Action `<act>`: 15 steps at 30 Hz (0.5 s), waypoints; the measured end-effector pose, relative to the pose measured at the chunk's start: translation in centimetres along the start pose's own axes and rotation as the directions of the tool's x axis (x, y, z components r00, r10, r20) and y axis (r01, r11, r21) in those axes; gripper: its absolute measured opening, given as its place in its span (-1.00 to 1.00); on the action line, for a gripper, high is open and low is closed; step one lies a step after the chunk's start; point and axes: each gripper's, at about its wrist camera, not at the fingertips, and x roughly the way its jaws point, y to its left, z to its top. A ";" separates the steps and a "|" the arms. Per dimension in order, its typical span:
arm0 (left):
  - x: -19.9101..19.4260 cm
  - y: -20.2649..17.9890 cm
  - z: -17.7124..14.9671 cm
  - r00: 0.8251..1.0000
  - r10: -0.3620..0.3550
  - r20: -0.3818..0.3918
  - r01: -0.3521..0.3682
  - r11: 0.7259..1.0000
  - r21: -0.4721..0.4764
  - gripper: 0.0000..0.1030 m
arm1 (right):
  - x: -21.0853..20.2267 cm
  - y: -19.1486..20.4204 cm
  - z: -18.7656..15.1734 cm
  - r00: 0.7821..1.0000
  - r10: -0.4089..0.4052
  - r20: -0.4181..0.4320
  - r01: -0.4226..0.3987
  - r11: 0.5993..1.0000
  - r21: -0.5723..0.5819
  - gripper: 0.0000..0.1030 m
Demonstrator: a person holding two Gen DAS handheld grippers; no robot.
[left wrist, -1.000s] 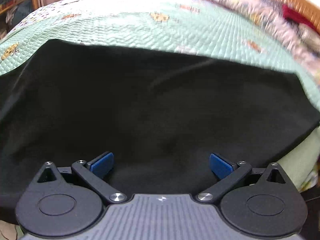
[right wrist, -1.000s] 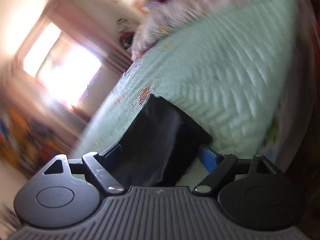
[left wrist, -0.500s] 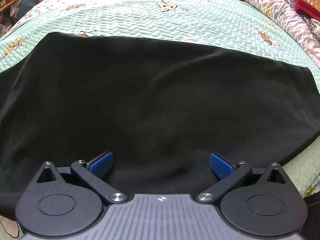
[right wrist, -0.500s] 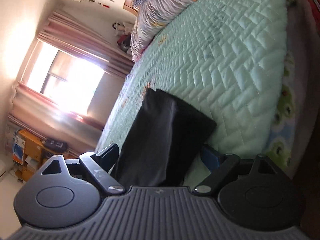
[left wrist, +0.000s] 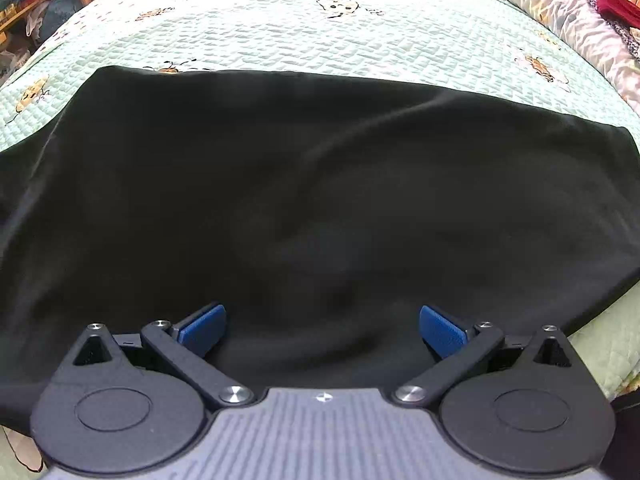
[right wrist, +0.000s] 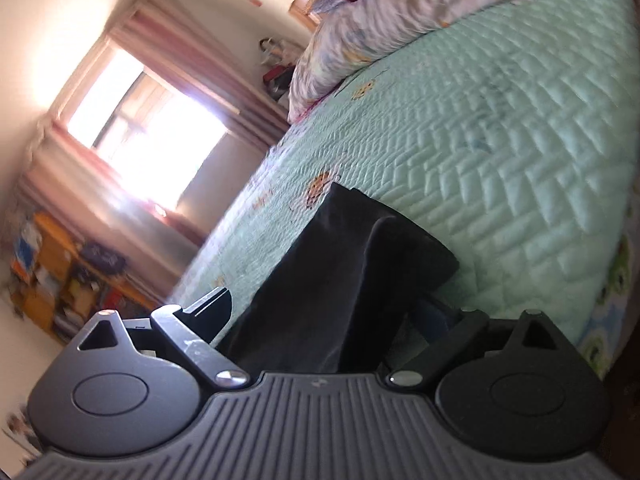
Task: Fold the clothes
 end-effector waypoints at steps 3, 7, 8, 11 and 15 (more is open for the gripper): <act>0.0 -0.2 0.1 1.000 0.000 -0.001 0.000 1.000 0.001 0.99 | 0.6 -1.4 0.1 1.000 -0.021 -0.012 0.022 0.997 0.071 0.81; 0.1 -0.2 0.1 1.000 0.006 0.001 -0.006 1.000 0.005 0.99 | 0.3 -1.8 0.2 0.999 0.050 0.003 -0.050 0.993 0.105 0.83; 0.2 0.0 0.1 1.000 0.008 0.001 -0.008 1.000 0.006 0.99 | 0.3 -1.9 0.2 0.998 0.070 0.005 -0.070 0.992 0.106 0.83; 0.1 0.0 0.1 1.000 0.007 0.002 -0.007 1.000 0.007 0.99 | 0.7 -1.7 0.2 0.998 0.064 -0.011 -0.063 0.994 0.091 0.76; 0.1 0.0 0.0 1.000 0.006 0.002 -0.006 1.000 0.009 0.99 | 0.8 -1.2 0.1 0.999 -0.012 -0.035 0.015 0.996 0.088 0.65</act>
